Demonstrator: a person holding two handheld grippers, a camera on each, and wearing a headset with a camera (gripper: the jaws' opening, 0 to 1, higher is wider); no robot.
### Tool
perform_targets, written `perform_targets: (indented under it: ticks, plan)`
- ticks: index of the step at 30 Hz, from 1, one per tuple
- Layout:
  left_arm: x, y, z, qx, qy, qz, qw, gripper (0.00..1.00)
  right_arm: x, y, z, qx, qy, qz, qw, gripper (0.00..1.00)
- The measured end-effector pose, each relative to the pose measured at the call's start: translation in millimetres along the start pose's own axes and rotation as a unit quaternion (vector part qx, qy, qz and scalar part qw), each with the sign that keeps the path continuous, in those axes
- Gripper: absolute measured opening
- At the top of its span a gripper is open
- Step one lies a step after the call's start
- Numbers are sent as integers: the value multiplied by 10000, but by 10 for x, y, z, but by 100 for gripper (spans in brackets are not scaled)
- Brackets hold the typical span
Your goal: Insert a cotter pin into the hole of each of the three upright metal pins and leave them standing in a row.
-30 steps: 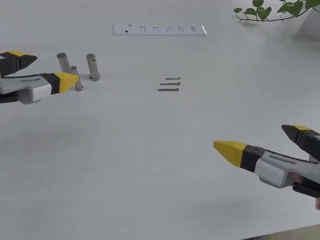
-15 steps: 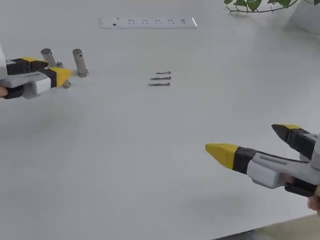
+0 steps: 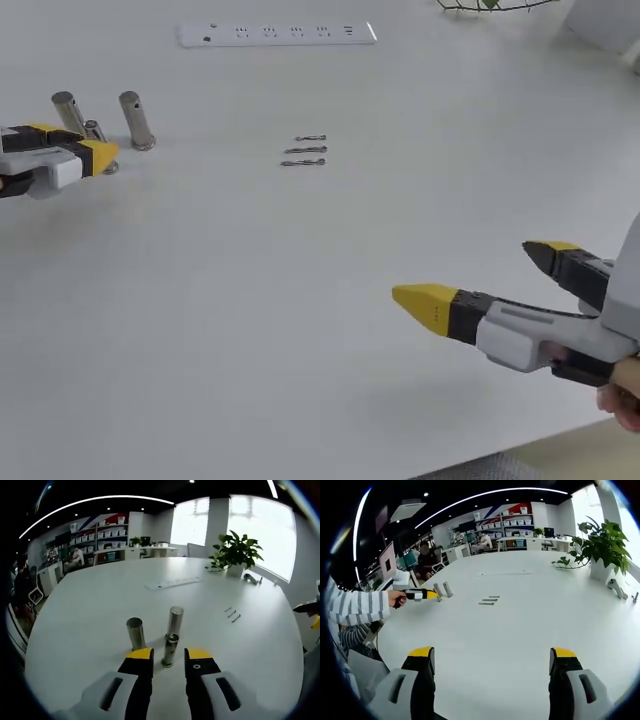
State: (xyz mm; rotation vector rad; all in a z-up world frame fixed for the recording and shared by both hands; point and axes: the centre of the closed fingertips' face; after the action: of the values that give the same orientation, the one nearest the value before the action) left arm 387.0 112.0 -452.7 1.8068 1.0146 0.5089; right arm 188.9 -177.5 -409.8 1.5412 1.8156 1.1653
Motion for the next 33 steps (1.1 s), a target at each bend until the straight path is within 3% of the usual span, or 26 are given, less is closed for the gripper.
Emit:
perform_targets:
  ticks: [12,23,30,33]
  plan:
    - [38,17,144,-3,-28,-54,10000,12,28,-8,35,34,55,-5,10000,94]
    - [132,18,211,33,15,235,9997,6,39,-21,37,39,88,20,10000,94]
    - [131,8,201,49,-42,251,9997,5,33,-5,13,2,74,36,10000,94]
    - [47,-3,156,98,-77,315,9994,5,13,7,2,-31,22,52,10000,94]
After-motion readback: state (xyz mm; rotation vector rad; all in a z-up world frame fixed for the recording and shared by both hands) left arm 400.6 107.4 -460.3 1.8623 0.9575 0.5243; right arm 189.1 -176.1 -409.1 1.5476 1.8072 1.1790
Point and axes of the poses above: the centre of the closed fingertips' face, and the gripper's own axes: z roughly forward along the fingers, x roughly to its left, y roughly out of its top, and after that the axes turned 5 degrees about -x, right-handed
